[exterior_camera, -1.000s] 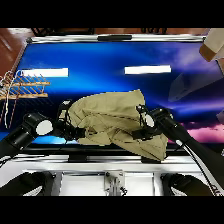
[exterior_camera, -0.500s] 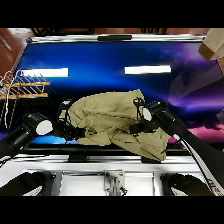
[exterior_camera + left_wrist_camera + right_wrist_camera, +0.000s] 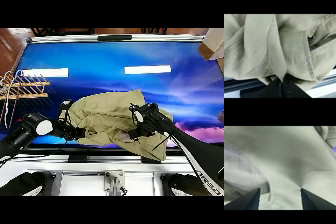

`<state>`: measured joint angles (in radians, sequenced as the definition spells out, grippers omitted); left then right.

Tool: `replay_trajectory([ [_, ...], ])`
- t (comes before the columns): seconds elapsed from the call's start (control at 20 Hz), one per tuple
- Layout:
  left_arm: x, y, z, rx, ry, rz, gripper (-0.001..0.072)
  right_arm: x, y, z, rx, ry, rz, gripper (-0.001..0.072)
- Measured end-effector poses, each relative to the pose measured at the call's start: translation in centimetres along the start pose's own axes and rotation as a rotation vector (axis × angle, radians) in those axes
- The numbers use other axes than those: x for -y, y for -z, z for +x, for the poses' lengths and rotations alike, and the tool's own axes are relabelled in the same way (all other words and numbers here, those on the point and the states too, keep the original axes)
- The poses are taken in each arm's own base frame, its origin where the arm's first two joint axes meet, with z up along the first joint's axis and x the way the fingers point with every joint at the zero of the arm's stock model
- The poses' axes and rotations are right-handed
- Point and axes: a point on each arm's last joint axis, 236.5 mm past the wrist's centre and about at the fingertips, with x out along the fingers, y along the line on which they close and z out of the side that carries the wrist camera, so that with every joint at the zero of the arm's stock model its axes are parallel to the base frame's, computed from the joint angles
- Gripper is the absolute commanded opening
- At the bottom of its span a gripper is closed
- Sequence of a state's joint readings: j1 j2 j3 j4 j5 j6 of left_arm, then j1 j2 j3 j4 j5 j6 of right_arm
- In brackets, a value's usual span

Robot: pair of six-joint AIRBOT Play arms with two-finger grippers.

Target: Fold the shirts.

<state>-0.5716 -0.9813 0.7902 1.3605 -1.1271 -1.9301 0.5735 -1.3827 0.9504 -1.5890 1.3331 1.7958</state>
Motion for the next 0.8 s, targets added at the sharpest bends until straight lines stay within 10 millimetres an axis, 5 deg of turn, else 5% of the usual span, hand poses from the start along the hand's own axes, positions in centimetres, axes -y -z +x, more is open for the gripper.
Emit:
replay_trajectory([
  [0.2, 0.0, 0.0, 0.0, 0.000, 0.000, 0.000, 0.0043, 0.9, 0.3, 0.5, -0.021, 0.042, -0.006, 0.0596],
  [0.3, 0.0, 0.0, 0.0, 0.000, 0.000, 0.000, 0.0043, 0.9, 0.9, 1.1, -0.049, 0.046, -0.004, 0.0305],
  [0.45, 0.0, 0.0, 0.0, 0.000, 0.000, 0.000, 0.0043, 1.4, 1.3, 1.4, -0.066, 0.067, -0.002, 0.0055],
  [0.8, 0.0, 0.0, 0.0, 0.000, 0.000, 0.000, 0.0042, 3.0, 0.3, -2.5, 0.065, 0.110, 0.002, 0.0052],
])
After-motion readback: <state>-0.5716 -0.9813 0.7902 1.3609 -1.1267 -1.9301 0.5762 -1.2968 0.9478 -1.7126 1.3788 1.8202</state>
